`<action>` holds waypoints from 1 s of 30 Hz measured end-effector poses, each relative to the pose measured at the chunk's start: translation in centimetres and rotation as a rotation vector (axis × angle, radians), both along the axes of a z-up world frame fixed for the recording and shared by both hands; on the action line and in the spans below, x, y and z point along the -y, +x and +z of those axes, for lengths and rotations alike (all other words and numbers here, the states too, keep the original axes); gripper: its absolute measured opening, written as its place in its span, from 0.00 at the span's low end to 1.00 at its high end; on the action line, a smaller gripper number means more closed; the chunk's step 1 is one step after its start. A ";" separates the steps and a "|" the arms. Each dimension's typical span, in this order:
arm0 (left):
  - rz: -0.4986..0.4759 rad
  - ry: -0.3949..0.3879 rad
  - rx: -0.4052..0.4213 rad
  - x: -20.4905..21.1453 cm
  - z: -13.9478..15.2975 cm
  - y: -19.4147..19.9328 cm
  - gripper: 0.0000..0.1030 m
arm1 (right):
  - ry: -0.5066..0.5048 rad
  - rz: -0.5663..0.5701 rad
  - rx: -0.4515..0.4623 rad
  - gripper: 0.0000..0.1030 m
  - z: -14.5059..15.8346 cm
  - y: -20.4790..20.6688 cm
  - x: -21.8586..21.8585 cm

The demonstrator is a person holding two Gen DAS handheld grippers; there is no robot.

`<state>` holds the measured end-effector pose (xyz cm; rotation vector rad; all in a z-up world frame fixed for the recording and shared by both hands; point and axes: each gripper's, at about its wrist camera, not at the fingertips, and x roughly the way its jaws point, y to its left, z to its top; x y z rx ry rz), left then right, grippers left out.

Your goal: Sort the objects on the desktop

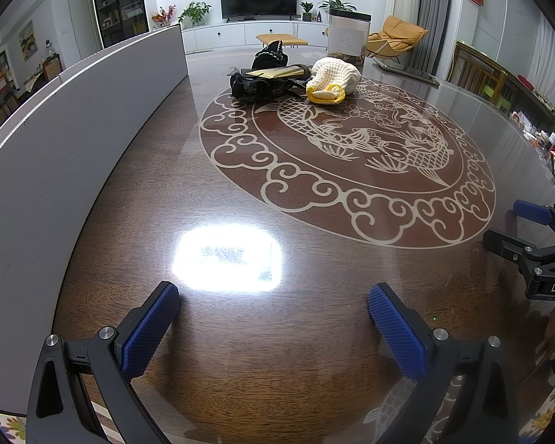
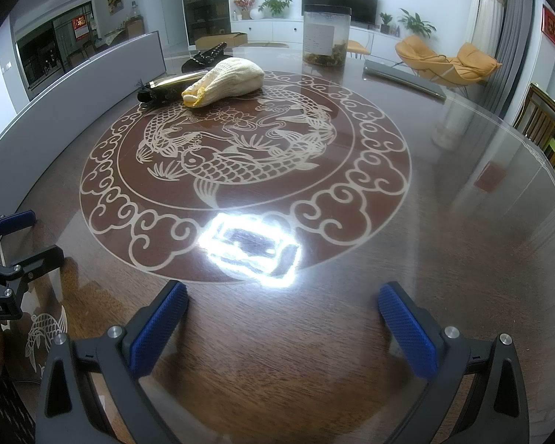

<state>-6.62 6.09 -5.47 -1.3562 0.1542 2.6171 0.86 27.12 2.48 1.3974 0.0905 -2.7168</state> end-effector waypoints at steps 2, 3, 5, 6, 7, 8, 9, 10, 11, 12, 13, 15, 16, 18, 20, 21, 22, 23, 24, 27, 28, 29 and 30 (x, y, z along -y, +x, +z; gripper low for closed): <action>0.000 0.000 0.000 0.0 0.0 0.0 1.00 | 0.000 0.000 0.000 1.00 0.0 0.0 0.0; 0.000 0.000 0.000 0.0 0.0 0.0 1.00 | 0.000 0.000 0.000 1.00 0.0 0.0 0.0; 0.000 0.000 0.000 0.0 0.0 0.0 1.00 | 0.000 0.000 0.000 1.00 0.0 0.0 0.0; 0.000 0.000 0.000 0.0 0.0 0.0 1.00 | 0.000 0.000 0.000 1.00 0.0 0.0 0.0; 0.000 -0.001 0.001 0.0 0.0 0.0 1.00 | 0.000 0.000 0.000 1.00 0.0 0.0 0.0; 0.000 -0.002 0.001 0.0 0.0 0.1 1.00 | 0.000 0.000 0.000 1.00 0.0 0.0 0.0; 0.004 -0.001 0.003 0.1 0.1 0.0 1.00 | 0.000 0.000 0.000 1.00 0.0 0.0 0.0; 0.006 0.006 0.003 0.2 0.2 0.1 1.00 | 0.000 0.000 0.000 1.00 0.0 0.0 0.0; 0.009 0.020 -0.004 0.5 0.4 0.1 1.00 | 0.000 0.000 0.000 1.00 0.0 0.0 0.0; 0.017 0.037 -0.021 0.8 0.8 0.2 1.00 | 0.000 0.000 0.000 1.00 0.0 0.0 0.0; 0.024 0.054 -0.038 1.0 1.1 0.4 1.00 | 0.000 0.000 0.000 1.00 0.0 0.0 0.0; 0.038 0.093 -0.076 1.6 2.0 0.6 1.00 | 0.000 0.000 0.000 1.00 0.0 0.0 0.0; 0.046 0.108 -0.090 1.9 2.3 0.8 1.00 | 0.000 0.000 0.000 1.00 0.0 0.0 0.0; 0.060 0.130 -0.104 2.4 2.7 1.0 1.00 | 0.000 0.000 0.000 1.00 0.0 0.0 0.0; 0.070 0.143 -0.107 2.7 2.9 1.1 1.00 | 0.000 0.000 0.000 1.00 0.0 0.0 0.0; 0.075 0.145 -0.109 2.8 2.9 0.8 1.00 | 0.000 0.000 0.000 1.00 0.0 0.0 -0.1; 0.076 0.145 -0.110 2.8 2.9 0.8 1.00 | 0.000 0.000 0.000 1.00 0.0 0.0 -0.1; 0.076 0.143 -0.112 2.8 2.9 0.8 1.00 | 0.000 0.000 0.000 1.00 0.0 0.0 -0.1; 0.074 0.140 -0.114 2.8 2.9 0.9 1.00 | 0.000 0.000 0.000 1.00 -0.1 -0.1 -0.1; 0.058 0.113 -0.116 2.2 2.8 1.2 1.00 | 0.001 0.000 0.000 1.00 -0.1 -0.1 -0.3; 0.053 0.103 -0.116 2.0 2.8 1.2 1.00 | 0.002 -0.001 0.000 1.00 -0.1 -0.2 -0.3; 0.049 0.089 -0.118 1.9 2.8 1.3 1.00 | 0.003 -0.002 0.001 1.00 0.0 0.0 0.3; 0.049 0.081 -0.121 1.9 2.8 1.3 1.00 | 0.003 -0.001 0.001 1.00 0.0 0.0 0.2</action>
